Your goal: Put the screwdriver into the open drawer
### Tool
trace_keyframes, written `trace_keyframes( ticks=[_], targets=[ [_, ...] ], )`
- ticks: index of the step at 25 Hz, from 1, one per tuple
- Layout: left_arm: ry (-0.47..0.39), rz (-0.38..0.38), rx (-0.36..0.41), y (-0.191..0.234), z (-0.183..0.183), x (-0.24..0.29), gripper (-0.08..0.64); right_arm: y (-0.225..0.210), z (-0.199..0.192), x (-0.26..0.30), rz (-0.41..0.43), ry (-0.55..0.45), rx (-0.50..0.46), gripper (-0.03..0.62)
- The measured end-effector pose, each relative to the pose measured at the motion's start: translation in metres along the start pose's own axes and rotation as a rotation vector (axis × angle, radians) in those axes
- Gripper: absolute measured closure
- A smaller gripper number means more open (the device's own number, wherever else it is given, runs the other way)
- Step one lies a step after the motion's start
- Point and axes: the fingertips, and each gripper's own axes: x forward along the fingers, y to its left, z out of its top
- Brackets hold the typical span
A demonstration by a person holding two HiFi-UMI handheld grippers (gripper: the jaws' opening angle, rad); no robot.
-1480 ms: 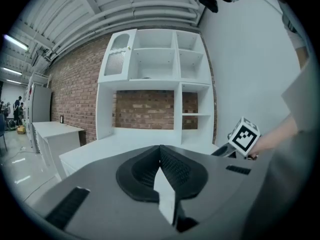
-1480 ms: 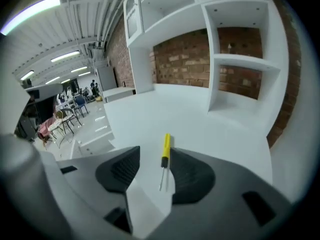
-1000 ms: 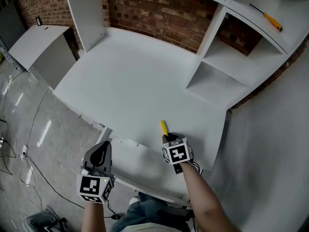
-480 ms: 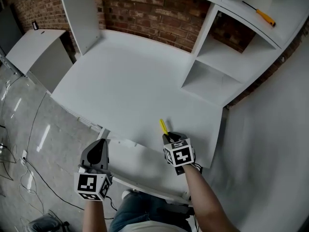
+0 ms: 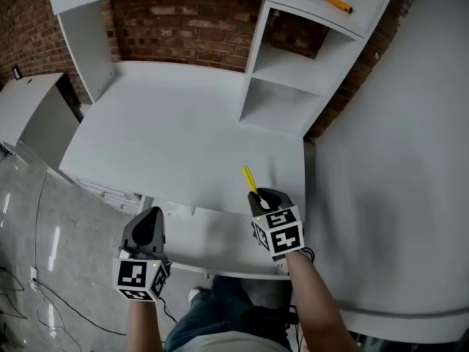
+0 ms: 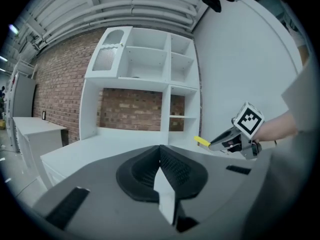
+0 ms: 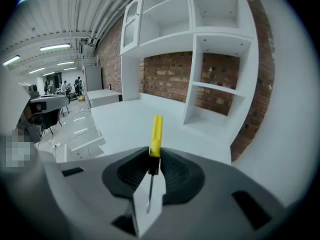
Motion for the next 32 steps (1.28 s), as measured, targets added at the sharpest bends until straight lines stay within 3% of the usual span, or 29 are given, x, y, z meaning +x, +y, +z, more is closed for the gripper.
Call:
trace_keyframes(
  ticks=[5,10,18,32],
  targets=[
    [-0.028,-0.024,-0.012,0.001,0.009,-0.019,0.548,0.006,0.005,-0.053,-0.056,-0.065,0.040,0.514],
    [-0.041,-0.025,-0.016,0.001,0.011,-0.030,0.548,0.011,-0.010,-0.076,-0.060,-0.076,0.079,0.512],
    [-0.005,0.026,-0.030,0.013,-0.005,-0.051,0.546,0.060,-0.044,-0.052,0.091,0.002,0.095,0.512],
    [0.103,0.141,-0.071,0.047,-0.059,-0.084,0.548,0.151,-0.117,0.037,0.344,0.261,-0.085,0.512]
  ],
)
